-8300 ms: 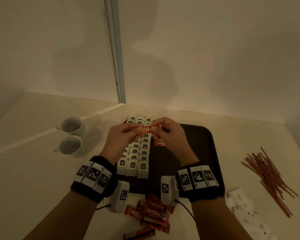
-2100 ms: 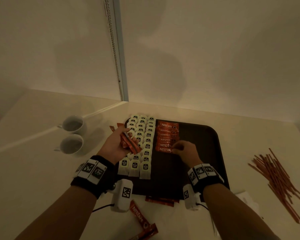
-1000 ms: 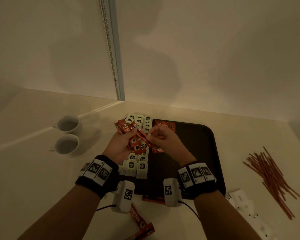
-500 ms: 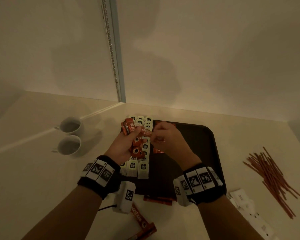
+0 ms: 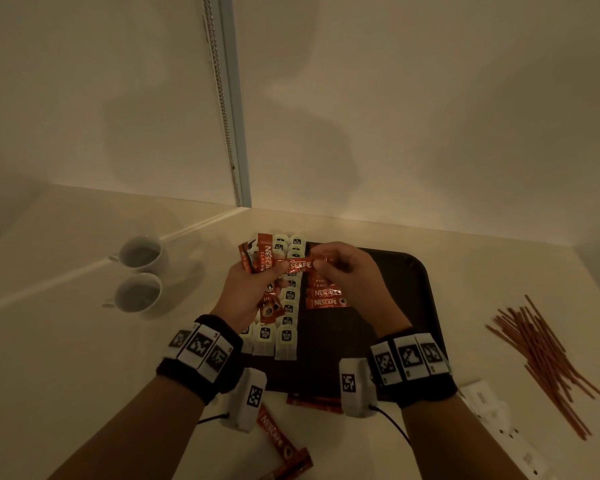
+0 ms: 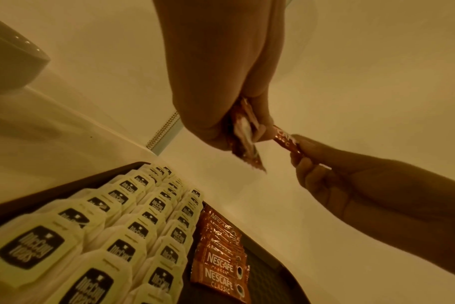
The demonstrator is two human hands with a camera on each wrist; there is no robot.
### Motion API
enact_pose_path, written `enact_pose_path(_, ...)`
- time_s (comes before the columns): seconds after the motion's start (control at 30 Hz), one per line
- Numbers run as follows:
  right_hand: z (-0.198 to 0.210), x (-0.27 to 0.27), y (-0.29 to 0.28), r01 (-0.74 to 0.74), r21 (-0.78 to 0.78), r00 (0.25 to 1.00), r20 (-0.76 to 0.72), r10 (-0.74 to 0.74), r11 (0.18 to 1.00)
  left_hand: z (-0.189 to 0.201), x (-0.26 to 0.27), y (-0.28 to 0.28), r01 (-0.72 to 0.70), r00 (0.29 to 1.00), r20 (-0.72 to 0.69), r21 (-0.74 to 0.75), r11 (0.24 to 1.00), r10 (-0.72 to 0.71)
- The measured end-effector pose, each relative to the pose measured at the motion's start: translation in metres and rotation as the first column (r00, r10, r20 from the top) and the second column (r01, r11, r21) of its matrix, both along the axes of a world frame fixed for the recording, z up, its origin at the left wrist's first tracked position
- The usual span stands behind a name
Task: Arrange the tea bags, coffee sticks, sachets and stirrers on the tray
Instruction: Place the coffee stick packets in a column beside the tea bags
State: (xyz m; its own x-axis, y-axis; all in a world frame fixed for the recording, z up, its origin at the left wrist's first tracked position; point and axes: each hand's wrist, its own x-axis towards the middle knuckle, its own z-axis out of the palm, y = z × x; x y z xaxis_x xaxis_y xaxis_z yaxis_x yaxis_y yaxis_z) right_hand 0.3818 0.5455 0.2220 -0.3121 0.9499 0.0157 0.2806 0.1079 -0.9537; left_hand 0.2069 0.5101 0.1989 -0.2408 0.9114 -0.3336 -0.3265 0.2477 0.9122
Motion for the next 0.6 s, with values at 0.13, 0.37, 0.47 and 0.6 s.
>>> enact_pose_path(0.13,0.005,-0.006,0.002,0.017,0.091,0.997,0.071,-0.024,0.996,-0.003,0.002,-0.002,-0.022,0.995,-0.093,0.037,0.999,0.025)
enact_pose_path(0.37,0.021,-0.004,0.007,-0.025,0.037,0.997,0.079,0.022,0.999,0.001,0.001,-0.004,0.039,0.997,-0.066,0.020,0.999,-0.037)
enact_pose_path(0.47,0.025,0.001,0.009,-0.061,-0.054,0.996,0.055,0.064,0.997,0.001,-0.001,-0.003,0.028,0.989,-0.145,0.057,0.998,-0.020)
enact_pose_path(0.6,0.026,0.010,0.010,-0.069,-0.124,0.997,0.009,0.071,0.990,0.008,-0.004,0.000,0.066,0.964,-0.263,0.125,0.990,-0.031)
